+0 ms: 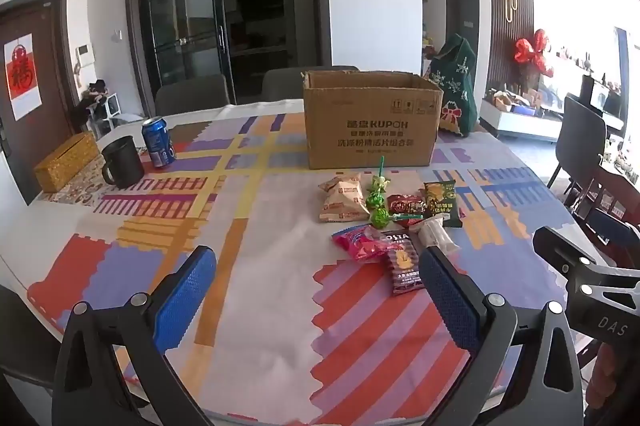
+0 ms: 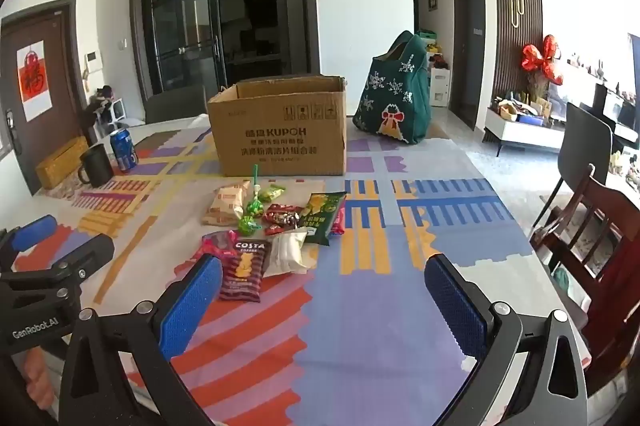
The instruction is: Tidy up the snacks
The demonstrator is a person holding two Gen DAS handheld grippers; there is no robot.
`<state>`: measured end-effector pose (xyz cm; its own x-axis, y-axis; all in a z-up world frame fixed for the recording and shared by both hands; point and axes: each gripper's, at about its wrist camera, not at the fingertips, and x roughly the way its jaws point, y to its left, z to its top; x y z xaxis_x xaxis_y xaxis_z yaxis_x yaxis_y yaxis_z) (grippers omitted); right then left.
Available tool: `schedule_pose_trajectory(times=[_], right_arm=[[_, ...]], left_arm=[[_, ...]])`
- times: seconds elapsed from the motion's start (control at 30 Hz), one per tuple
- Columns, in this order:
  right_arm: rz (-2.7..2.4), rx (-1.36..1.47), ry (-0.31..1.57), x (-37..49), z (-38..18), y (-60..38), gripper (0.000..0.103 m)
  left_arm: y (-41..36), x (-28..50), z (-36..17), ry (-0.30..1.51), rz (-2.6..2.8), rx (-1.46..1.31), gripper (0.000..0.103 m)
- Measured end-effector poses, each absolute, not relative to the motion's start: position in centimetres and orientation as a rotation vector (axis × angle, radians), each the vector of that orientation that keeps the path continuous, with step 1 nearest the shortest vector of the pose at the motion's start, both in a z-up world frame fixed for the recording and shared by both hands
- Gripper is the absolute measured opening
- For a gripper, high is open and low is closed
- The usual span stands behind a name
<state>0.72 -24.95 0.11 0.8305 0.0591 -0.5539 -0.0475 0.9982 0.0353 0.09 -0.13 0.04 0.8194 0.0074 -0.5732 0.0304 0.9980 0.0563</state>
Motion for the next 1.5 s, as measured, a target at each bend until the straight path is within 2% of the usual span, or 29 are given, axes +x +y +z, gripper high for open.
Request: schedule_pose_trajectory(times=[1.5], right_arm=[[0.065,-0.001,0.542,-0.7,1.0,-24.5,0.102]], left_arm=[[0.3,-1.8,0.9,0.553,-0.026,0.035,0.103]])
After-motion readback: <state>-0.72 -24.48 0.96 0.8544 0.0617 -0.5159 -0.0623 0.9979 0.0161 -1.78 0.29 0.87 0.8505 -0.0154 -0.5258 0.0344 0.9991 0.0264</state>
